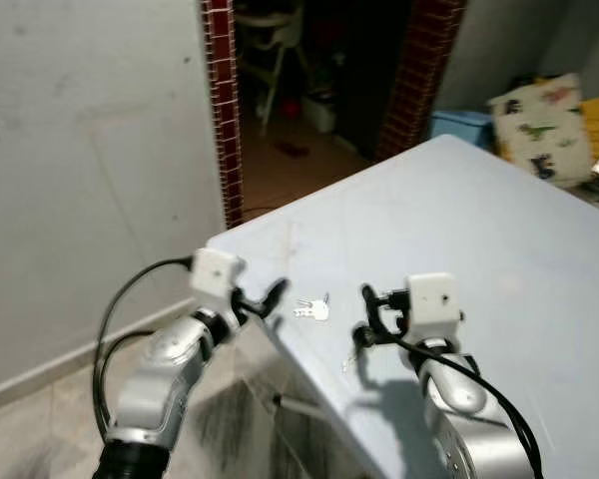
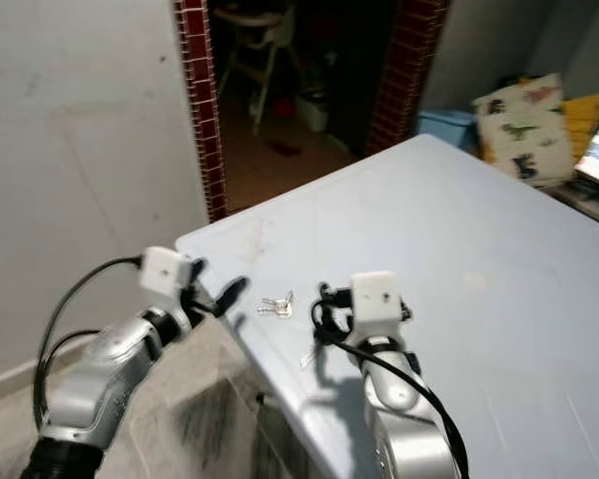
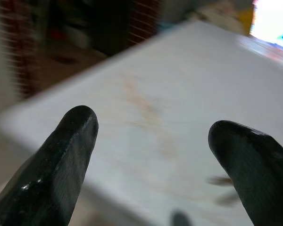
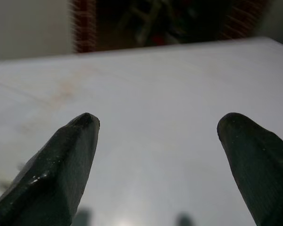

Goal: Hang keys on a hook

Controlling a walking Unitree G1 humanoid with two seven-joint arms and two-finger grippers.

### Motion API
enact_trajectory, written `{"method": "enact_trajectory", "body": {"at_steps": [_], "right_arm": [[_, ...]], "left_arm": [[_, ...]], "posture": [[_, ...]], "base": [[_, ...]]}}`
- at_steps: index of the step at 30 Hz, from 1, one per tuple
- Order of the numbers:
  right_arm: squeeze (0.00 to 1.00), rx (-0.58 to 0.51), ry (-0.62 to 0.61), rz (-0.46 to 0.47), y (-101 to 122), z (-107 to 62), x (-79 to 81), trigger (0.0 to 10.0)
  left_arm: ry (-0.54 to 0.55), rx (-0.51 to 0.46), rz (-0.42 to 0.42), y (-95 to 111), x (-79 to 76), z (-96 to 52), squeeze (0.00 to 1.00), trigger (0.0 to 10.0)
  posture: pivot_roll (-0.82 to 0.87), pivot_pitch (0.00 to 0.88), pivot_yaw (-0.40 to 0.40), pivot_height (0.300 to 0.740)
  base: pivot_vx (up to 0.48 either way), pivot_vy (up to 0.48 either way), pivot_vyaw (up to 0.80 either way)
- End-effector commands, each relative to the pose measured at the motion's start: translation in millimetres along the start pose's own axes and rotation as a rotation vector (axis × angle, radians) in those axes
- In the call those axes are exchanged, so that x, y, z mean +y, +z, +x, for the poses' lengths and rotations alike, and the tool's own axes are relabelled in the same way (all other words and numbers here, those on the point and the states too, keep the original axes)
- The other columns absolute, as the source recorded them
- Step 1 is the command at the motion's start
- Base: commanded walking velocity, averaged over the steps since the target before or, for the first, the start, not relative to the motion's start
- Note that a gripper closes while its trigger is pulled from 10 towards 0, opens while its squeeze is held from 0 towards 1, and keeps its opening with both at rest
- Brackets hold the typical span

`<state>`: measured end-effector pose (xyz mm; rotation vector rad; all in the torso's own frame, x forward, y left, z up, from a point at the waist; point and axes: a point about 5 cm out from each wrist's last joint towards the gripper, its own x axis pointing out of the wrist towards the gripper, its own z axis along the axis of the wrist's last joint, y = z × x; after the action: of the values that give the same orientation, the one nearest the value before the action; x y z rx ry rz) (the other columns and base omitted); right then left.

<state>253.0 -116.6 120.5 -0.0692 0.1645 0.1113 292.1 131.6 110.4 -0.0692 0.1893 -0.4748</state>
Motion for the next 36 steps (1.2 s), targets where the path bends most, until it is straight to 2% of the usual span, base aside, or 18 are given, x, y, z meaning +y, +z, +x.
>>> {"method": "enact_trajectory", "body": {"at_steps": [1, 7, 11, 14, 18, 22, 23, 26, 29, 36], "right_arm": [[0.0, -0.002, 0.002, 0.003, 0.9, -2.0, 2.8, 10.0], [0.0, 0.0, -0.021, 0.002, 0.7, -3.1, -2.4, 10.0], [0.0, -0.025, -0.053, -0.069, 3.7, -5.0, -6.4, 10.0], [0.0, -0.048, -0.051, -0.078, 6.1, -7.4, -8.4, 10.0], [0.0, -0.052, -0.041, -0.038, 8.3, -12.1, -13.1, 10.0], [0.0, -0.05, -0.037, -0.055, 7.9, -15.1, -15.0, 10.0], [0.0, -0.054, -0.042, -0.056, 7.6, -17.4, -15.5, 10.0], [0.0, -0.053, -0.014, -0.086, 6.6, -19.8, -14.0, 10.0], [0.0, 0.007, 0.068, -0.05, 2.0, -23.6, -10.5, 10.0], [0.0, 0.092, 0.104, -0.026, -7.2, -31.3, -19.6, 10.0]], "left_arm": [[0.024, 0.015, -0.004, -2.7, 5.2, -4.1, 0.0, 10.0], [0.028, 0.014, -0.009, -2.7, 2.9, -3.2, 0.0, 10.0], [0.03, 0.028, -0.016, -4.2, 2.1, -3.9, 0.0, 10.0], [0.016, 0.042, -0.004, -5.2, 1.1, -6.3, 0.0, 10.0], [-0.058, 0.046, 0.029, -5.0, -6.7, -16.1, 0.0, 10.0], [-0.134, 0.044, 0.056, -3.0, -17.3, -22.5, 0.0, 10.0], [-0.194, 0.052, 0.072, -2.0, -25.5, -27.0, 0.0, 10.0], [-0.251, 0.059, 0.125, -1.5, -31.6, -32.5, 0.0, 10.0], [-0.248, 0.098, 0.122, -6.8, -26.6, -38.6, 0.0, 10.0], [-0.255, 0.158, 0.106, -18.1, -23.8, -49.6, 0.0, 10.0]], "posture": [[0.05, 0.003, -0.04, 0.74], [0.04, 0.003, -0.04, 0.74], [0.04, 0.0, -0.043, 0.74], [0.04, 0.0, -0.044, 0.74], [0.04, 0.0, -0.046, 0.74], [0.04, 0.0, -0.051, 0.74], [0.04, 0.0, -0.053, 0.74], [0.04, 0.0, -0.053, 0.74], [0.05, 0.0, -0.058, 0.74], [0.04, 0.0, -0.059, 0.74]], "base": [[0.0, 0.0, 0.0], [0.0, 0.0, 0.0], [0.0, 0.0, 0.0], [0.0, 0.0, 0.0], [0.0, 0.0, 0.0], [0.0, 0.0, 0.0], [0.0, 0.0, 0.0], [0.0, 0.0, 0.0], [0.0, 0.0, 0.0], [0.0, 0.0, 0.0]]}}
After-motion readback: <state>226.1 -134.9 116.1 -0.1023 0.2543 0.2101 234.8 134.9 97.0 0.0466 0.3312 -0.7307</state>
